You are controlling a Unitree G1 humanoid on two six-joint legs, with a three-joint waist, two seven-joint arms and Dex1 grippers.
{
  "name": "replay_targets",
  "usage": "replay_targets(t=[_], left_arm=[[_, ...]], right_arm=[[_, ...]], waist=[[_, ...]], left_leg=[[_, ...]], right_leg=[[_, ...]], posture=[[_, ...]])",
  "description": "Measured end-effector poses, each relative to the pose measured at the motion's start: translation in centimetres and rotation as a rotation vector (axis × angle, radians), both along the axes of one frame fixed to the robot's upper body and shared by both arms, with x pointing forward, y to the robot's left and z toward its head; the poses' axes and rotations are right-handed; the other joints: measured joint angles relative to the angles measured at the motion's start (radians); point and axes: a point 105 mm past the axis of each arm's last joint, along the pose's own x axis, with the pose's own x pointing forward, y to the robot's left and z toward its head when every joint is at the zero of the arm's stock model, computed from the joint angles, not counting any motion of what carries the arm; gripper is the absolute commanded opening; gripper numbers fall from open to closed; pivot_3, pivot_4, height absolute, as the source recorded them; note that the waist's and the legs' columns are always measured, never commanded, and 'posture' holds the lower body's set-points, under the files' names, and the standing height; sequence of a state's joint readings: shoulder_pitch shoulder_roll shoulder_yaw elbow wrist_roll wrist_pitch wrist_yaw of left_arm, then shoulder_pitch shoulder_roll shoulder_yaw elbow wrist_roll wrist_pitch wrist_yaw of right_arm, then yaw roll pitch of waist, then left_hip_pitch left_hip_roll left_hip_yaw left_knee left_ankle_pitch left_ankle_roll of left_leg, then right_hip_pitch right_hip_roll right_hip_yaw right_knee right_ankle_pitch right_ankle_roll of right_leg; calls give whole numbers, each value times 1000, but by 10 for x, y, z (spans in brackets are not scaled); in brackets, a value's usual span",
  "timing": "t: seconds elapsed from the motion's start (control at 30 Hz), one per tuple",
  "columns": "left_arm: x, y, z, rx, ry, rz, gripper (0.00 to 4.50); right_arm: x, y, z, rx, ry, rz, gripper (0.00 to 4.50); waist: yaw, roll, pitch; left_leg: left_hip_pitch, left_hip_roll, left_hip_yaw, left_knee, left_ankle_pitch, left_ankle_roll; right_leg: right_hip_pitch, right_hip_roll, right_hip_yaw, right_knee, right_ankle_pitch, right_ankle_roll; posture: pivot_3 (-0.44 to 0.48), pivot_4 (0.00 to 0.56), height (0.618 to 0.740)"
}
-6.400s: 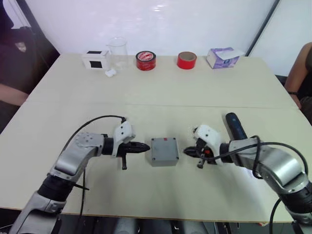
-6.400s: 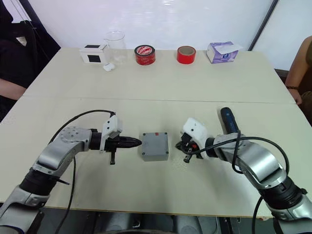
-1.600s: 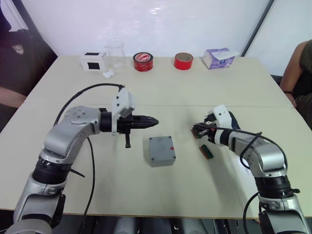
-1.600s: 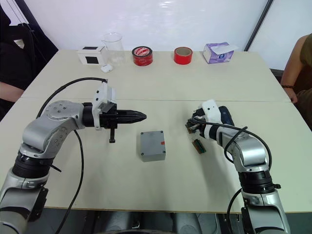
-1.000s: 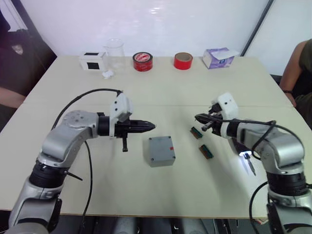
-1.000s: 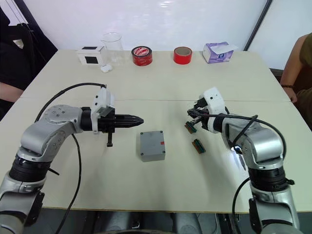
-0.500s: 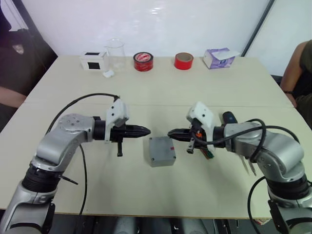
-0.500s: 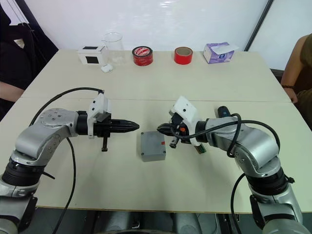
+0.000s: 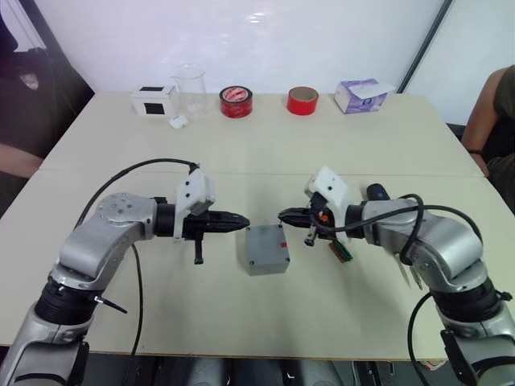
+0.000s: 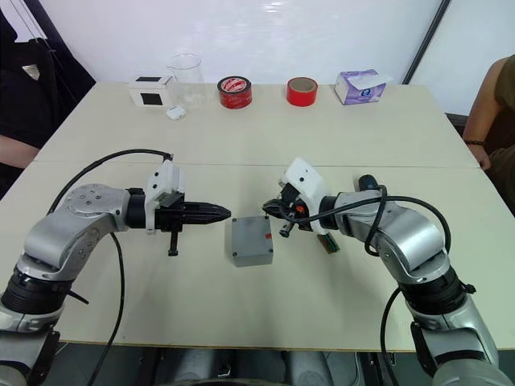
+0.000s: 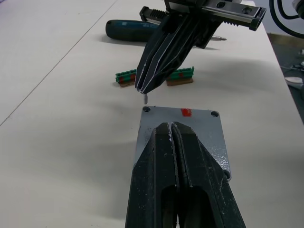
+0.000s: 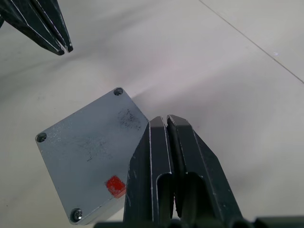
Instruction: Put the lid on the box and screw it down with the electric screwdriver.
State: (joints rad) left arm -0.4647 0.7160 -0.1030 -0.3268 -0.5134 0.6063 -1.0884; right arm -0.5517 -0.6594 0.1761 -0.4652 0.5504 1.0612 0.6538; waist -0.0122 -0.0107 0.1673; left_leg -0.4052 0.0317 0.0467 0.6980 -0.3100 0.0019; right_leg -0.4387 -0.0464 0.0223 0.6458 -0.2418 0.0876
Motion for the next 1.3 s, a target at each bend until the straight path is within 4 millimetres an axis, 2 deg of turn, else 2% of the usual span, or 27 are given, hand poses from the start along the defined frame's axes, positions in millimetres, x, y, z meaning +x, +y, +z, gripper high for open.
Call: replay_targets(t=[0.4,1.0,1.1,1.3], left_arm=[[0,0,0,-1,-2,4,0],[0,0,0,-1,-2,5,0],[0,0,0,-1,-2,5,0],[0,0,0,-1,-1,3,0]], right_arm=[[1,2,-3,-16,-18,7,33],[2,-2,-22,-46,-6,-7,33],[2,0,-23,-43,-11,3,834],[0,0,-24,-41,6,13,3094]], waist=[[0,0,0],[0,0,0],[0,0,0],[0,0,0]], left_leg=[[0,0,0,0,0,0],[0,0,0,0,0,0],[0,0,0,0,0,0],[0,0,0,0,0,0]], right_leg=[[0,0,0,0,0,0],[0,0,0,0,0,0],[0,0,0,0,0,0],[0,0,0,0,0,0]], posture=[[0,150,740],[0,150,740],[0,150,740],[0,150,740]])
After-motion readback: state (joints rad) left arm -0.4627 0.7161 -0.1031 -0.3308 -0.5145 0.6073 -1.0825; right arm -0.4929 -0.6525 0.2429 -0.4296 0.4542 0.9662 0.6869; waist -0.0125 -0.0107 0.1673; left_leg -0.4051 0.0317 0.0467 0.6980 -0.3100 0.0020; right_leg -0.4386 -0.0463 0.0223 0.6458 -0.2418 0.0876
